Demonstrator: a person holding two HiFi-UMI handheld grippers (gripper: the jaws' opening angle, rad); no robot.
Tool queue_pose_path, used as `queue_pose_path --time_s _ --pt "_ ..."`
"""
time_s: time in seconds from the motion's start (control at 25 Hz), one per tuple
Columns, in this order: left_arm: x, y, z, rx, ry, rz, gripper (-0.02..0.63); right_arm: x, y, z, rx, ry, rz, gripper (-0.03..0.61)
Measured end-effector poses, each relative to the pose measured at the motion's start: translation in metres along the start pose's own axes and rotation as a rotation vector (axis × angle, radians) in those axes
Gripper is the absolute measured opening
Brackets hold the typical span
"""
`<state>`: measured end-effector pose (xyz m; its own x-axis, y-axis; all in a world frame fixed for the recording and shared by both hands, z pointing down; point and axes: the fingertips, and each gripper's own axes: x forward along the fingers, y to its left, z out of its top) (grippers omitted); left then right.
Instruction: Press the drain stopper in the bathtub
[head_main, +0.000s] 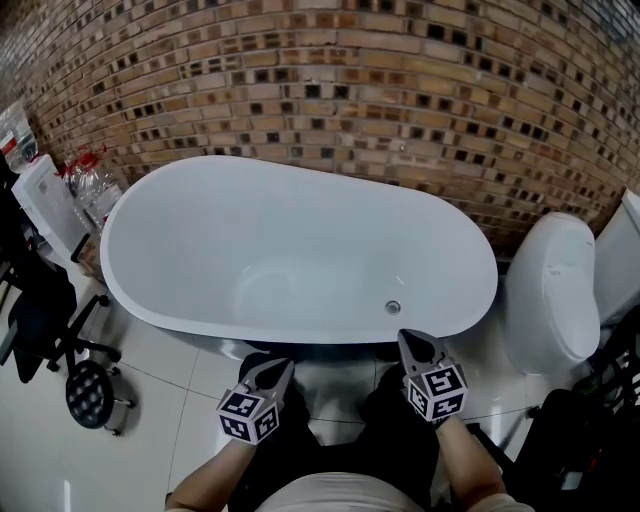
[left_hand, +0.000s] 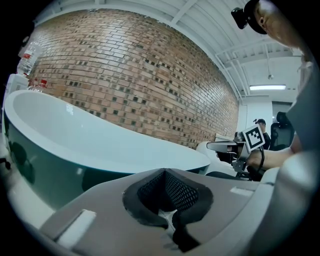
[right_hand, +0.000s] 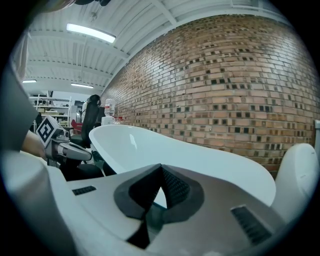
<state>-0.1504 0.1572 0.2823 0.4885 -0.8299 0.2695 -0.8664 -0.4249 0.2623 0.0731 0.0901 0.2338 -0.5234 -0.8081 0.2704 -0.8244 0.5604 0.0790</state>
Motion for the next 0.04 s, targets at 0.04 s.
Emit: queue_pose_path --time_s 0.04 --pt "0.0004 -0.0011 0.0002 0.002 -0.002 -0.002 0.006 -0.0002 -0.0013 -0.0009 0.003 0.001 -0.002 0.015"
